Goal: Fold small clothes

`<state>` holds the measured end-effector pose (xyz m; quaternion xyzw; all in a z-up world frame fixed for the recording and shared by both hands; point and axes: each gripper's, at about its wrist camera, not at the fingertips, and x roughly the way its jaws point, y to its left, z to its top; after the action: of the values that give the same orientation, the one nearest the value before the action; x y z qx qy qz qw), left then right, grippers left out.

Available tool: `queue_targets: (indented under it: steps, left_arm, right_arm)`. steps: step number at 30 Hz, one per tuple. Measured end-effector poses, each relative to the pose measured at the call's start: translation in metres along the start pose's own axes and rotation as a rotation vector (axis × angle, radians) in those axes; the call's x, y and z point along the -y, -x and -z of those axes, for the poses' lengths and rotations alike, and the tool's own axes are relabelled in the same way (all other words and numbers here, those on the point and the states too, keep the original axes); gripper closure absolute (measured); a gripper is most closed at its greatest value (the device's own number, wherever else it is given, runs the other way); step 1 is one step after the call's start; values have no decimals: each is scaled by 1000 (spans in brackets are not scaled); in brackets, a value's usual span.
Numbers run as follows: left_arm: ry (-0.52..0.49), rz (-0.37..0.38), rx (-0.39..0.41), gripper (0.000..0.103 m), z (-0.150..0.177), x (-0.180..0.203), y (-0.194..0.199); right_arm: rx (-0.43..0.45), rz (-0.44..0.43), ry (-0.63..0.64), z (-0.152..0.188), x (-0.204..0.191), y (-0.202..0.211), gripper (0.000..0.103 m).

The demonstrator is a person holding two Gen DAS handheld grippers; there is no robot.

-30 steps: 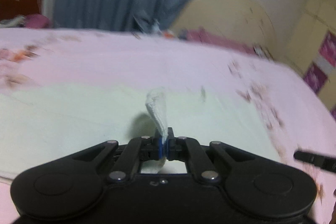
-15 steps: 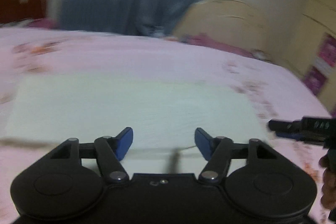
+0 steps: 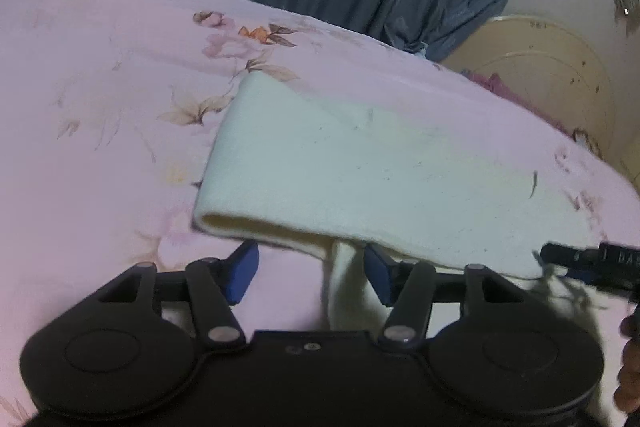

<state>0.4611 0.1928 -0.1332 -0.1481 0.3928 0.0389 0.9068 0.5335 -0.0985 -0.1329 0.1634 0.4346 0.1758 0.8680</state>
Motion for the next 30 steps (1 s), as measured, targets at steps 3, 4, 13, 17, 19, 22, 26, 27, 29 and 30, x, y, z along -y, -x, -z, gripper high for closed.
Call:
queue_targets:
  steps: [3, 4, 13, 17, 19, 22, 26, 27, 29, 30]
  left_arm:
    - [-20, -23, 14, 56, 0, 2, 2]
    - [-2, 1, 27, 62, 1, -2, 7]
    - [-63, -4, 1, 67, 1, 2, 2]
    - [-78, -4, -4, 67, -1, 3, -1]
    - [-87, -5, -7, 68, -2, 4, -2]
    - [-107, -9, -11, 69, -2, 5, -3]
    - [-118, -7, -14, 69, -2, 5, -3]
    - [-118, -7, -15, 69, -2, 5, -3]
    - [-123, -10, -15, 69, -3, 6, -3]
    - [-125, -11, -15, 69, -2, 6, -3]
  right_arm:
    - [15, -14, 59, -9, -12, -4, 100]
    - [46, -20, 85, -13, -17, 1, 100]
    - [330, 40, 144, -53, -11, 88, 100]
    - [348, 86, 138, -55, 9, 102, 100]
    - [351, 101, 131, -50, 17, 107, 100]
    - [345, 128, 113, -46, 34, 115, 100]
    - [306, 159, 94, -33, 51, 112, 100]
    - [291, 166, 91, -29, 56, 109, 100]
    - [265, 178, 88, -22, 63, 104, 100]
    - [258, 183, 87, -18, 65, 103, 100]
